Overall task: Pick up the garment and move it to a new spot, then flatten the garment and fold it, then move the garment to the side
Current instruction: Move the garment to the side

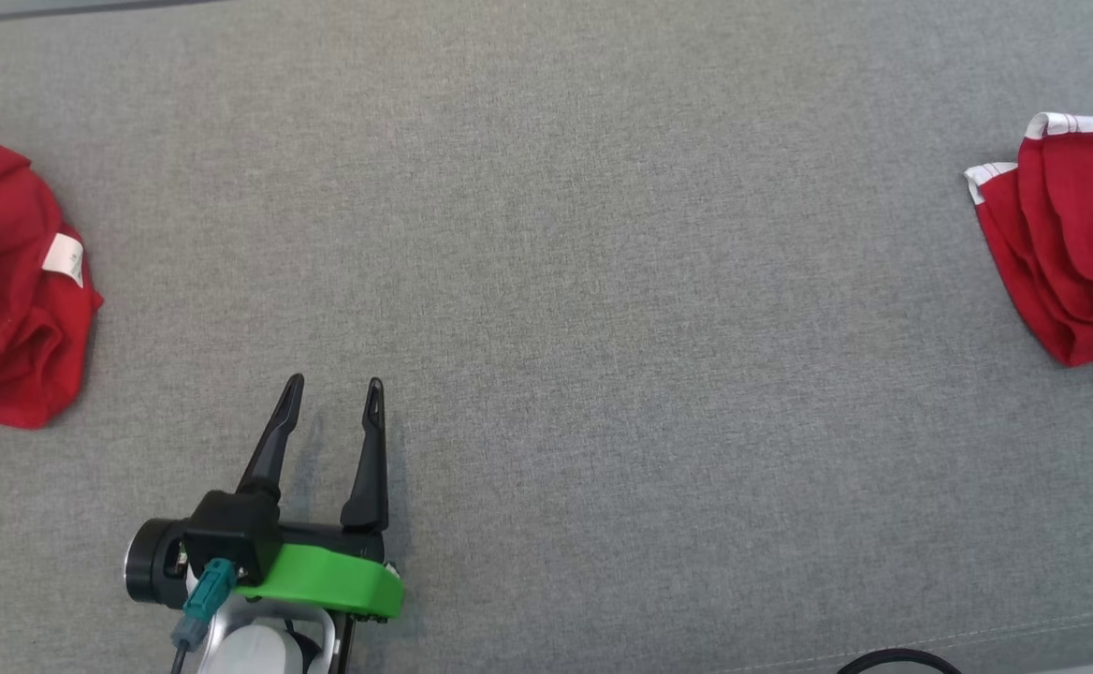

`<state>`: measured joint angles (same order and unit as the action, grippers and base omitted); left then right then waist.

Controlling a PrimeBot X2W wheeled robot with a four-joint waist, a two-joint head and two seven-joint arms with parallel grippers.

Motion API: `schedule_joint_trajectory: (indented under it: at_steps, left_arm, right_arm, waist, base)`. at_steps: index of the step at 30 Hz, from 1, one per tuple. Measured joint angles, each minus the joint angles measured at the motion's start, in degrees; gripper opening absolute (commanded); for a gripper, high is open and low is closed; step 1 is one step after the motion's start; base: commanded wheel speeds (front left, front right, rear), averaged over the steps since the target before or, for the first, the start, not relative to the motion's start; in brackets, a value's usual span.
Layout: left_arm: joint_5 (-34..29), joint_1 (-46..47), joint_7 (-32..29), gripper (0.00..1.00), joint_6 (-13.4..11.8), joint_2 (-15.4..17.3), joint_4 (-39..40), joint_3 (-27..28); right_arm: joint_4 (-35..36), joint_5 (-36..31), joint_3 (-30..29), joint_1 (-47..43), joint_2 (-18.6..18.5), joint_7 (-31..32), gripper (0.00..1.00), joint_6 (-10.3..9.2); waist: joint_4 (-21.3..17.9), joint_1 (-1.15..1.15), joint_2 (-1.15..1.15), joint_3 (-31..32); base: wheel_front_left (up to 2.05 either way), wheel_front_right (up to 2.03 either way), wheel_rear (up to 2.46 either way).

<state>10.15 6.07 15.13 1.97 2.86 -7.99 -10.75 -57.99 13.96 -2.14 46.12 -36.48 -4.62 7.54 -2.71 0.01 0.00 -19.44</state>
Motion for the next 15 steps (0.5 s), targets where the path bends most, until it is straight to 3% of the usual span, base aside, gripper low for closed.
schedule_joint_trajectory:
  at_steps: [8, 15]
  left_arm:
    - [3.25, -3.89, 0.0, 1.0, -1.08, 0.0, -1.16, 1.19]
    - [4.78, -6.92, -0.01, 1.0, -1.47, 0.0, -1.64, 1.4]
  right_arm:
    - [10.87, 1.71, 1.07, -4.83, 1.59, -9.34, 1.0, 0.0]
    - [28.3, 2.52, -3.44, -20.8, 7.19, -10.37, 1.0, 0.0]
  waist:
    - [0.05, 0.0, 0.0, 6.15]
    - [1.19, -0.01, 0.0, 11.89]
  base:
    - [0.0, 0.0, 0.0]
    - [0.0, 0.0, 0.0]
